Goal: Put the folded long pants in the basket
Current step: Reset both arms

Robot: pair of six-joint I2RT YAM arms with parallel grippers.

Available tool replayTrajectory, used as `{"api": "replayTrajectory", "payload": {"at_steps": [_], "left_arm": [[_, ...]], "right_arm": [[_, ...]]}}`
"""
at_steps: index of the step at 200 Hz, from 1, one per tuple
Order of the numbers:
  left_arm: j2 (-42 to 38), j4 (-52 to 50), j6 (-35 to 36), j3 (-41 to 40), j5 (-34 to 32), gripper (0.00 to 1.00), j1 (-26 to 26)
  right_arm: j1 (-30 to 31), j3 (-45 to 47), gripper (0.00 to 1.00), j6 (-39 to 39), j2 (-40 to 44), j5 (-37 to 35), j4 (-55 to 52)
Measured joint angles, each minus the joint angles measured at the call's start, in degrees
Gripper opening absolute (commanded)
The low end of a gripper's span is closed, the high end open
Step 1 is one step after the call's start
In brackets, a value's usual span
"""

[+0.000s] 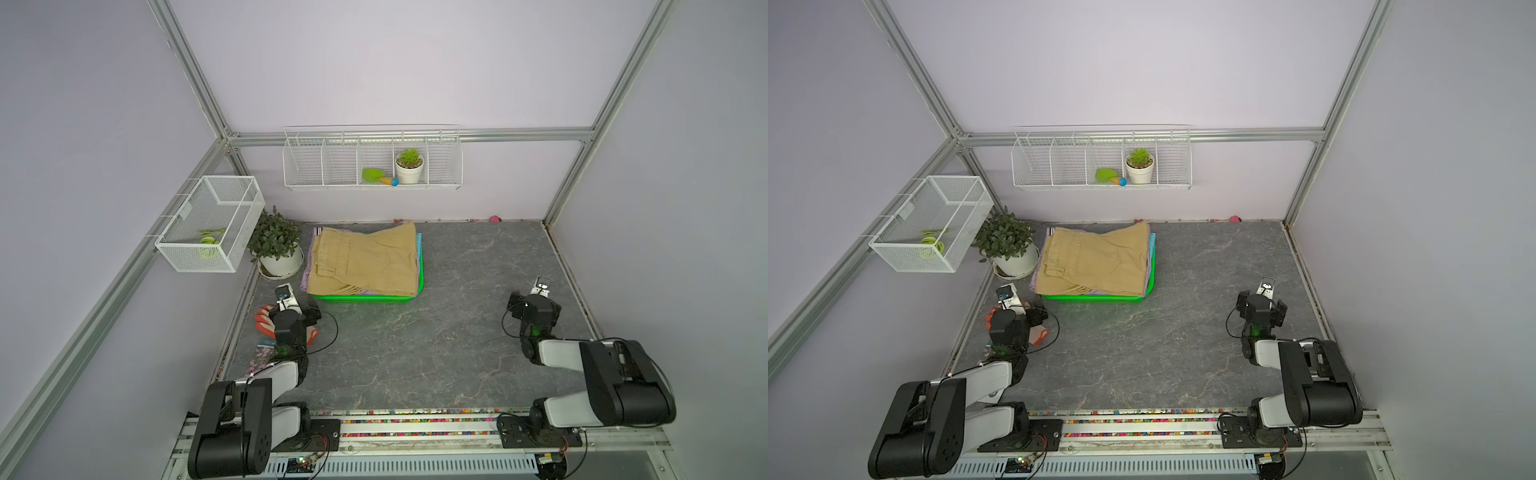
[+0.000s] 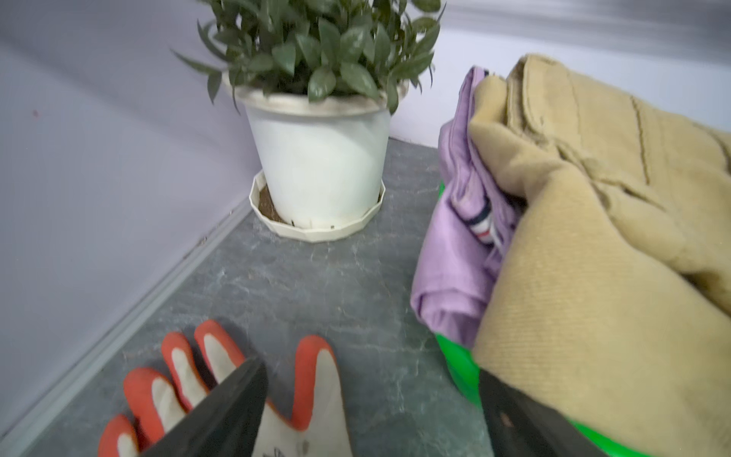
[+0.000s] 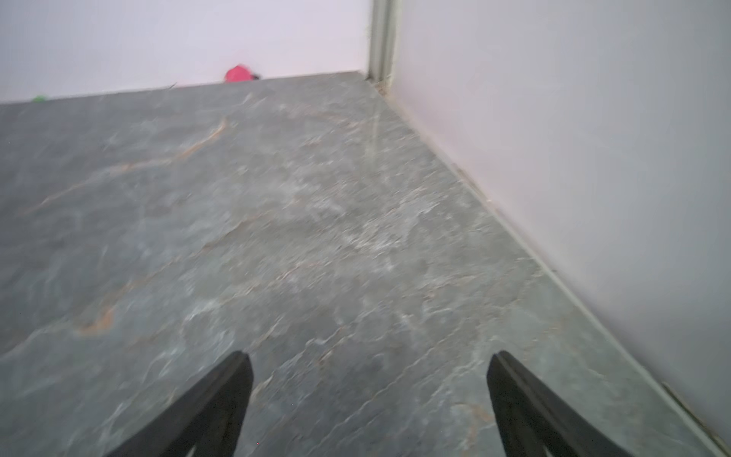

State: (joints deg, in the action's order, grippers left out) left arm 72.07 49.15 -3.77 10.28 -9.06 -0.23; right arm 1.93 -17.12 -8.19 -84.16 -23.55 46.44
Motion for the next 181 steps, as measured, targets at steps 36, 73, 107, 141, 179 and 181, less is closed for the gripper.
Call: {"api": "replayTrajectory", "payload": {"at_steps": [36,73,107,141,179,181], "left_arm": [[11.63,19.52,3.74,-2.64,6.27,1.0,-1.29],[14.43,11.74,3.87,7.37,9.99,1.0,0.37],[14.49,6.64,2.14,9.03,13.25,1.0,4.42],[14.49,5.18,1.44,9.11,13.68,1.0,4.46],[14.49,4.96,1.25,9.2,13.68,1.0,4.46],[14.49,4.96,1.25,9.2,13.68,1.0,4.46]], "right_arm": [[1.42,-0.37,0.97,3.13,-3.89,5.68,5.51],[1.42,-3.5,0.99,3.1,-4.02,5.4,5.29],[1.49,-3.98,0.99,3.17,-3.85,5.22,3.98],[1.55,-4.17,0.99,3.15,-3.78,5.11,2.23],[1.7,-4.28,0.99,3.15,-3.78,4.96,1.38],[1.7,-4.28,0.99,3.15,-3.78,4.96,1.33]]}}
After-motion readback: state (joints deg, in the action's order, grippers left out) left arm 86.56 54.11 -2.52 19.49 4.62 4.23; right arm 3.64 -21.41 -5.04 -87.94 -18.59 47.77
